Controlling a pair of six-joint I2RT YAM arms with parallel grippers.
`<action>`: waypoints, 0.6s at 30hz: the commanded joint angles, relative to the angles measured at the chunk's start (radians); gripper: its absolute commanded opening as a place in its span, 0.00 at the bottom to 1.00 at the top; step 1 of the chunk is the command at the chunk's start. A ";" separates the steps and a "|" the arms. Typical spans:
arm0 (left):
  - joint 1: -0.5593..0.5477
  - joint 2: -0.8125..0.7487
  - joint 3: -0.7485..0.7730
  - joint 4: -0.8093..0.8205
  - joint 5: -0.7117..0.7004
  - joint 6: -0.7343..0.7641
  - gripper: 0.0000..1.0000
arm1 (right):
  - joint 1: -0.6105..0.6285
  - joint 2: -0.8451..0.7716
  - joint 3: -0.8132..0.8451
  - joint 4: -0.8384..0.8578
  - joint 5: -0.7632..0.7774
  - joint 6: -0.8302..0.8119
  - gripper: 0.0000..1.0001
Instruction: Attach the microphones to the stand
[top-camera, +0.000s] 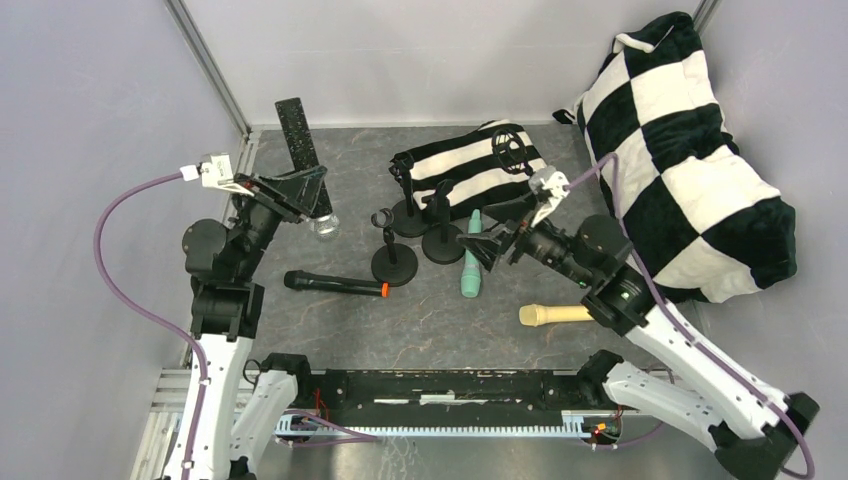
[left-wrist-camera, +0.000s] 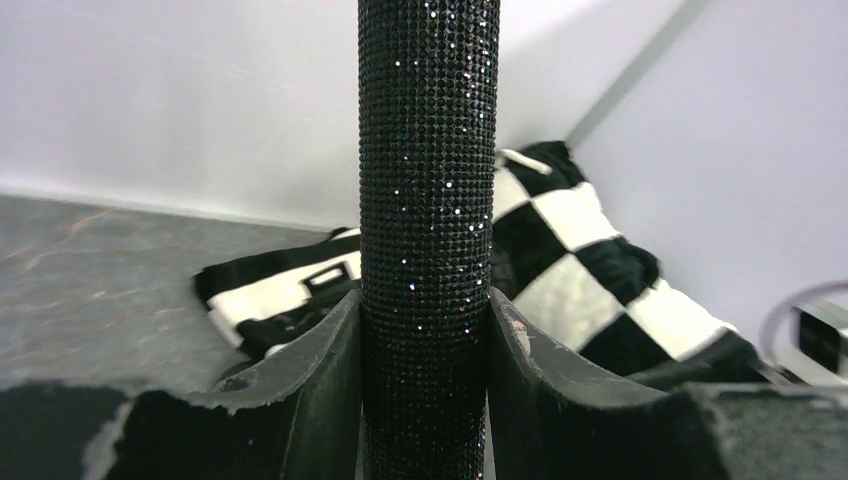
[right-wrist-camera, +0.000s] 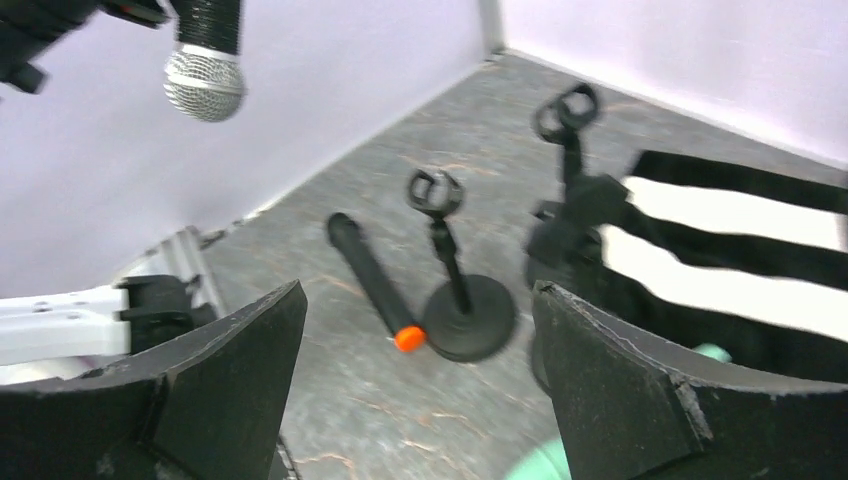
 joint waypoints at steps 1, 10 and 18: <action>-0.003 -0.030 0.019 0.170 0.195 -0.066 0.02 | 0.063 0.114 0.072 0.177 -0.157 0.126 0.90; -0.012 -0.078 -0.067 0.394 0.296 -0.198 0.02 | 0.336 0.323 0.230 0.284 0.022 0.176 0.90; -0.016 -0.131 -0.092 0.446 0.357 -0.232 0.02 | 0.393 0.461 0.307 0.393 0.088 0.257 0.89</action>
